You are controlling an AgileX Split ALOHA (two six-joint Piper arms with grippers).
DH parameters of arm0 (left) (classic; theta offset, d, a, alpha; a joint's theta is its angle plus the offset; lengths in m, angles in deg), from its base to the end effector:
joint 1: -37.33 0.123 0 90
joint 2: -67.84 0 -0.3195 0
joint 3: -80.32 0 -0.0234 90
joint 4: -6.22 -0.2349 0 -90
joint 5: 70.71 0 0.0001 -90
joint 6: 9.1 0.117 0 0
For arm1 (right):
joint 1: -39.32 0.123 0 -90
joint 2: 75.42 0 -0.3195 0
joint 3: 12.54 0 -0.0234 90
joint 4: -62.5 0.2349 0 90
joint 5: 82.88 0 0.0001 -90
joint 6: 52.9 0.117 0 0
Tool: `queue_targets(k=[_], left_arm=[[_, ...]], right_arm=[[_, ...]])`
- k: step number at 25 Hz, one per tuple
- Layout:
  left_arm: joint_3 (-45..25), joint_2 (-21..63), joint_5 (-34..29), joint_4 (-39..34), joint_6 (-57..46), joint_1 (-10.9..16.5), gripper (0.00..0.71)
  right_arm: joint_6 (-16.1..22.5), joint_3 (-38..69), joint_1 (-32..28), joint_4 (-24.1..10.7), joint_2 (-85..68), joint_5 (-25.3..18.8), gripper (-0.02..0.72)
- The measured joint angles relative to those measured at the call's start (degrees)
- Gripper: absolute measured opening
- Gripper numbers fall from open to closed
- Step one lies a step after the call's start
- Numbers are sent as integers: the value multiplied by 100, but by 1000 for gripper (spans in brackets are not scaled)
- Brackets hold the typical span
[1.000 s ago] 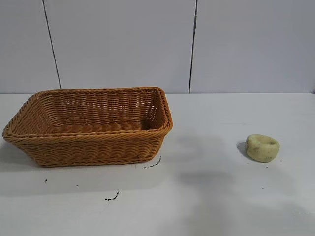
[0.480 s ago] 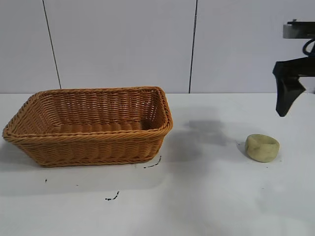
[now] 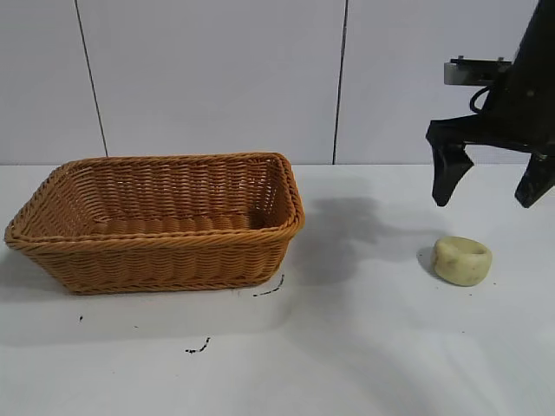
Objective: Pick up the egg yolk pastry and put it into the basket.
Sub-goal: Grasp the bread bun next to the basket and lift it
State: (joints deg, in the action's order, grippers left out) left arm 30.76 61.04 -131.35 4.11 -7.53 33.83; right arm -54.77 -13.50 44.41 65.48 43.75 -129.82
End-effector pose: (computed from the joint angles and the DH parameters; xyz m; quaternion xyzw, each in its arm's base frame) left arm -0.0302 0.0056 0.2573 0.0370 0.8517 0.0096 0.5226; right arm 0.4017 0.0402 0.1985 -0.0450 0.9904 0.0248 0.1285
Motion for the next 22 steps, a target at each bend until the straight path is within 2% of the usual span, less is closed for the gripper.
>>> queue_targets(k=[6, 11, 19, 20, 22], left_arm=[[0, 0, 0, 0, 0, 0, 693], [0, 0, 0, 0, 0, 0, 693], [0, 0, 0, 0, 0, 0, 693], [0, 0, 0, 0, 0, 0, 693], [0, 0, 0, 0, 0, 0, 693]], right_arm=[[6, 0, 64, 18, 372, 365, 696], [186, 0, 64, 4, 768, 709, 696], [266, 0, 64, -6, 1068, 759, 696], [266, -5, 64, -11, 1068, 759, 685], [266, -5, 64, -11, 1068, 725, 606]])
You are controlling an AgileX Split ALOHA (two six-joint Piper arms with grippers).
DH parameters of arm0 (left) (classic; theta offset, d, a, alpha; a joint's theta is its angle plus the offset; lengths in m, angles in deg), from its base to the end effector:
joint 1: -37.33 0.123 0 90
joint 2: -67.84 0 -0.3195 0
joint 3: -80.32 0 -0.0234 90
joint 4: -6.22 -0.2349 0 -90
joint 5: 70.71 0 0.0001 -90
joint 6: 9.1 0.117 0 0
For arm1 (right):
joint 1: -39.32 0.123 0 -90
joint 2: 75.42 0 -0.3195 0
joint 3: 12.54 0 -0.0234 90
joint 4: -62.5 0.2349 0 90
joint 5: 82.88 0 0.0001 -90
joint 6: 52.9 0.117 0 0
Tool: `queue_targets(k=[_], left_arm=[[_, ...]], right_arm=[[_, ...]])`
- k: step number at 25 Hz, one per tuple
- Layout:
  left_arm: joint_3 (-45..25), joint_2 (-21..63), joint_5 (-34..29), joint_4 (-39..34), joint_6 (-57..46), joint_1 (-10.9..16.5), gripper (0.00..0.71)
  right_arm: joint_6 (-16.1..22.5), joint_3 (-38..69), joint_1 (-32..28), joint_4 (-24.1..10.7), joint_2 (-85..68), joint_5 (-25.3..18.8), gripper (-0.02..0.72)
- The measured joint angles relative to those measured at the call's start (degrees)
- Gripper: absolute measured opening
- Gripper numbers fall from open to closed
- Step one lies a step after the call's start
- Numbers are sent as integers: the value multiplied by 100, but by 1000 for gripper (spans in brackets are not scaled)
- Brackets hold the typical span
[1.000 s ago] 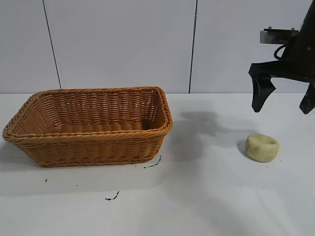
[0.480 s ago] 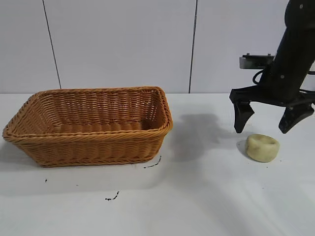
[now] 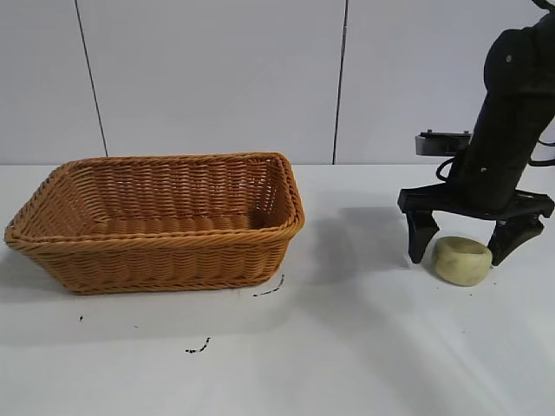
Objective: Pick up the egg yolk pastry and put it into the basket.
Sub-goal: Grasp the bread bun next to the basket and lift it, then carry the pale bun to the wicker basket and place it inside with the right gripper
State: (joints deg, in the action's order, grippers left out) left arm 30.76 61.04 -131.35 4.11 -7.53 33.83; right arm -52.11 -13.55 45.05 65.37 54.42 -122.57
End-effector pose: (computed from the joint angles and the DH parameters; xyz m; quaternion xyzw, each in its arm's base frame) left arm -0.0302 0.0056 0.2573 0.0370 0.8517 0.0096 0.5226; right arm 0.4231 0.0462 0.1247 -0.0253 0.9945 0.0235 0.0988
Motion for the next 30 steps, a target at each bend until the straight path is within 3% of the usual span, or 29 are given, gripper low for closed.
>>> queue_targets(k=[5, 7, 11, 20, 25, 30], left_arm=[[0, 0, 0, 0, 0, 0, 693], [0, 0, 0, 0, 0, 0, 693], [0, 0, 0, 0, 0, 0, 693], [0, 0, 0, 0, 0, 0, 693], [0, 0, 0, 0, 0, 0, 693], [0, 0, 0, 0, 0, 0, 693]], right_arm=[[-5, 0, 0, -58, -6, -124, 269], [-80, 0, 0, -64, -43, -182, 204], [-158, -70, 0, -60, -244, -482, 174], [-175, -1924, 0, -71, -765, -2030, 169], [-175, -2634, 251, -126, -714, -2192, 169], [-175, -3288, 868, -148, -490, -2318, 169]])
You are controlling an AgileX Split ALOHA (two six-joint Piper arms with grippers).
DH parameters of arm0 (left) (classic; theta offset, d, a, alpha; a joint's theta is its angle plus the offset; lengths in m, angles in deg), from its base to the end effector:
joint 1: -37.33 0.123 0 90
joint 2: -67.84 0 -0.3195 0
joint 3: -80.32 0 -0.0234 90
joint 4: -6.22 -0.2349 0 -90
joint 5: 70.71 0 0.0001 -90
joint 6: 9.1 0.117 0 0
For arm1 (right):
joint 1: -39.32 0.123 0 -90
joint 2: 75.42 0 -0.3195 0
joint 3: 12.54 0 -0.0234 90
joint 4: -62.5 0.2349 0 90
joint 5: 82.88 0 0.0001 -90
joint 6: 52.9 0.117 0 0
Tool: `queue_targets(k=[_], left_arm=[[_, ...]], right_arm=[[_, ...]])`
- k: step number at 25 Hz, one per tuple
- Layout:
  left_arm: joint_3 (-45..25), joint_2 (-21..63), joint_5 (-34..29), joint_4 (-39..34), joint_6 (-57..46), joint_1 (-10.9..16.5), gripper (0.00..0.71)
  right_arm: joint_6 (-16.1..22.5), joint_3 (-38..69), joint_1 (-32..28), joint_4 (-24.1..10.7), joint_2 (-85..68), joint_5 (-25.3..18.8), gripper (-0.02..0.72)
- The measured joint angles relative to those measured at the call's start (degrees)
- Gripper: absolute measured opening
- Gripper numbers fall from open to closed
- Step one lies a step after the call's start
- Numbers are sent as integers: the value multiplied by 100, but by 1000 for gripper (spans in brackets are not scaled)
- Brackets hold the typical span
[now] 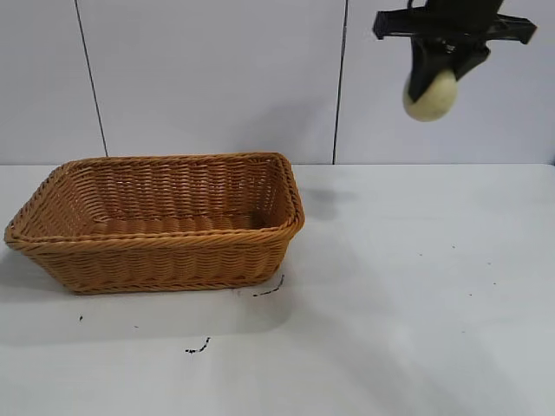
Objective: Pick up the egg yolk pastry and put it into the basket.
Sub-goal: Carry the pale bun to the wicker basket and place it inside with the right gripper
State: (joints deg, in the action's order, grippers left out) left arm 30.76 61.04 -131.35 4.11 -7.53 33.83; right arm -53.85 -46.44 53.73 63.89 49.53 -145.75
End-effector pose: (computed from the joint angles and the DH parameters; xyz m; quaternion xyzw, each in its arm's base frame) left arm -0.0302 0.0056 0.2573 0.0370 0.8517 0.0096 0.5226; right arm 0.4543 0.1193 0.2989 -0.1273 0.9658 0.0381 0.2227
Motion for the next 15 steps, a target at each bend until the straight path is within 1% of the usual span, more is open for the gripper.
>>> queue_targets(k=[7, 12, 15], left_arm=[[0, 0, 0, 0, 0, 0, 693], [0, 0, 0, 0, 0, 0, 693], [0, 0, 0, 0, 0, 0, 693]], right_arm=[[95, -805, 1241, 0, 448, 48, 169], [95, -1048, 2041, 0, 1020, 447, 169], [95, -1053, 2362, -7, 1409, 776, 169]])
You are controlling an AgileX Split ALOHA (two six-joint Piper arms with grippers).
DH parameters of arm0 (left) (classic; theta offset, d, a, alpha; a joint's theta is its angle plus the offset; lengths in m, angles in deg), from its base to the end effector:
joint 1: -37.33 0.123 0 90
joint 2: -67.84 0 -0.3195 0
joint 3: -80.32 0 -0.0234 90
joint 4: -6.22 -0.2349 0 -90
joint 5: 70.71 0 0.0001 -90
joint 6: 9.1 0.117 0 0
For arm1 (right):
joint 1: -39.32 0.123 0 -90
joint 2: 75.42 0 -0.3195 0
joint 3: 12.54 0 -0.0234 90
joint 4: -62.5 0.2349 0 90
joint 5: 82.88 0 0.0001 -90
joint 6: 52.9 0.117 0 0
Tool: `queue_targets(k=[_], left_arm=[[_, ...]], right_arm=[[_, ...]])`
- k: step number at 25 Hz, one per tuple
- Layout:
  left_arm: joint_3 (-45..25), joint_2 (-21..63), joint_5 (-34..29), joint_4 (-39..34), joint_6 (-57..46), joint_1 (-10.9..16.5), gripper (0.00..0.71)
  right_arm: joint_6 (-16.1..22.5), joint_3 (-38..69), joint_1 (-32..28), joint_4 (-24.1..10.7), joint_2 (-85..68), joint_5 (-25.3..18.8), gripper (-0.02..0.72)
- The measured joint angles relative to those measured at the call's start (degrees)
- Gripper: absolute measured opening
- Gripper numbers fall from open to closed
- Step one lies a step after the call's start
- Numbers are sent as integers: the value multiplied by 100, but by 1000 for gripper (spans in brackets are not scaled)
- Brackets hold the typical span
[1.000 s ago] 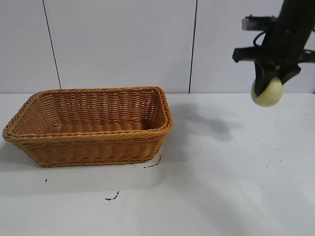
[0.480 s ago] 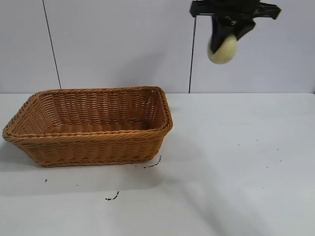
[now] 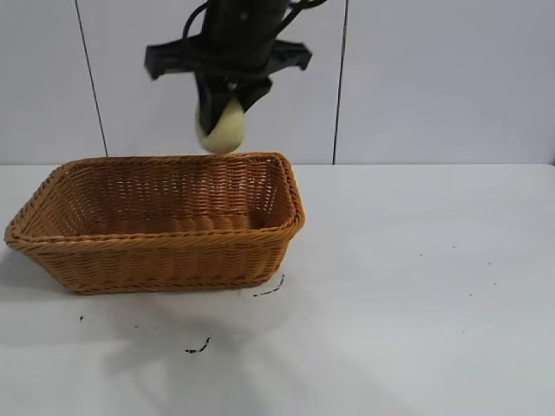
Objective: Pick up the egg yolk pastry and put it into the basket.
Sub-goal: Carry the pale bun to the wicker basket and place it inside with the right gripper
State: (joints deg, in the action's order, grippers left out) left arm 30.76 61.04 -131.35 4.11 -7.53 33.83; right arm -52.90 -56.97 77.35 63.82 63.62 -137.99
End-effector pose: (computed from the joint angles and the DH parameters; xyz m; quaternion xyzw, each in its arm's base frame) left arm -0.0302 0.0056 0.2573 0.0370 0.8517 0.0096 0.5226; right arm 0.4210 0.3321 0.2358 -0.3108 0.9138 0.0953 0.2434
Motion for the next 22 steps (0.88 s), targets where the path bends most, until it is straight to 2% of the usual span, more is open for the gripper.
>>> queue_targets(k=[4, 7, 9, 11, 14, 15, 18, 22], left_arm=[[0, 0, 0, 0, 0, 0, 693], [0, 0, 0, 0, 0, 0, 693], [0, 0, 0, 0, 0, 0, 693], [0, 0, 0, 0, 0, 0, 693], [0, 0, 0, 0, 0, 0, 693], [0, 0, 0, 0, 0, 0, 693], [0, 0, 0, 0, 0, 0, 693], [0, 0, 0, 0, 0, 0, 693]], right_arm=[[0, 0, 244, -82, 461, 660, 169], [0, 0, 299, -96, 695, 892, 193], [0, 0, 299, -132, 771, 968, 241], [0, 0, 299, -132, 787, 1040, 347], [92, -19, 299, -132, 787, 1058, 575], [132, -26, 299, -132, 787, 1024, 624], [289, -151, 299, -132, 733, 722, 678], [346, -581, 162, -132, 570, 300, 689]])
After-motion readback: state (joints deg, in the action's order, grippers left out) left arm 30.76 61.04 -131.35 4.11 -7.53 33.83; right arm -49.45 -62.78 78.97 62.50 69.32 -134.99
